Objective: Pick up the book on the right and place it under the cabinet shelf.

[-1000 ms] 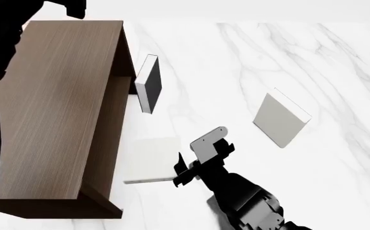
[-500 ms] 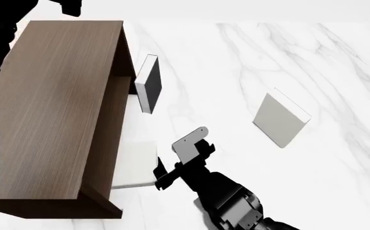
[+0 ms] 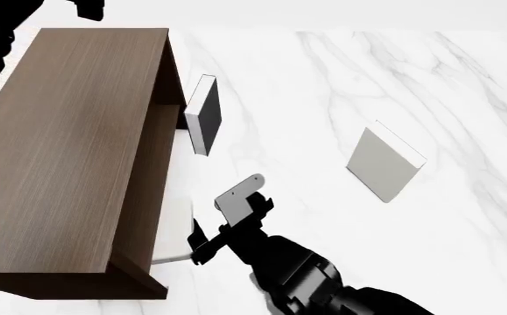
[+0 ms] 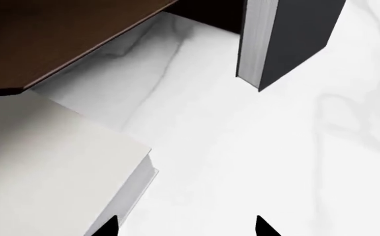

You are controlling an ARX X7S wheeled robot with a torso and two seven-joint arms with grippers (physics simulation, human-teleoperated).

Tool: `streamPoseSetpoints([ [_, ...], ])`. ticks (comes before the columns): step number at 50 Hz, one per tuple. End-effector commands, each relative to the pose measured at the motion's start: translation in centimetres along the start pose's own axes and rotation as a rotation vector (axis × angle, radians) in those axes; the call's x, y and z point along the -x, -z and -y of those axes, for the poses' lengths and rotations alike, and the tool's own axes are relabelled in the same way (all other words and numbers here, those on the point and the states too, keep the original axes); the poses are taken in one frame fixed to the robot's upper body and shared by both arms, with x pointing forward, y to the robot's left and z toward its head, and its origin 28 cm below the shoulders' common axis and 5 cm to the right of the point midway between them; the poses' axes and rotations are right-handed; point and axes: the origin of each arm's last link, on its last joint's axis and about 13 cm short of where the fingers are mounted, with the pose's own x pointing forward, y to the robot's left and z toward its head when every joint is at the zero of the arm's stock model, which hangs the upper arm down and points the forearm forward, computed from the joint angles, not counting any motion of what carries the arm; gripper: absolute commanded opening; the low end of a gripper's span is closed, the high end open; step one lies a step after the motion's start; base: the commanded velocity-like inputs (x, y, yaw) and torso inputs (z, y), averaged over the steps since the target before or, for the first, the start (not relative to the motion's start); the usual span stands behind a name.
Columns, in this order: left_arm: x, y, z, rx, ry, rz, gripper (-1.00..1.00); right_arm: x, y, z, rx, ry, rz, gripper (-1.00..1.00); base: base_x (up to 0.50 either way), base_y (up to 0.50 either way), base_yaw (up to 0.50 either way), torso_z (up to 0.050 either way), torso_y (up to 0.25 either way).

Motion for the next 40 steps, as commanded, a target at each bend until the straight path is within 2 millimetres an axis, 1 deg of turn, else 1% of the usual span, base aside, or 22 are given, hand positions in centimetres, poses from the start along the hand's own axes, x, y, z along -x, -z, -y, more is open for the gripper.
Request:
streamPoseSetpoints([
  [1,0.1,-0.1,-0.3,0.002,-0.006,0.001,1.0,-0.2,-0.5,-1.1,-0.002,-0.044,0.009,1.0,0.0,0.0,0.0,0.0,0.0],
  [29,0.2,0.0,-0.6,0.005,-0.014,-0.003,1.0,-0.1,-1.0,-2.3,0.006,-0.091,0.013,1.0,0.0,0.0,0.0,0.0,0.0],
  [40,0.2,0.1,-0.6,0.006,-0.014,-0.004,1.0,-0.1,-1.1,-2.0,0.006,-0.083,0.015,1.0,0.0,0.0,0.0,0.0,0.0],
])
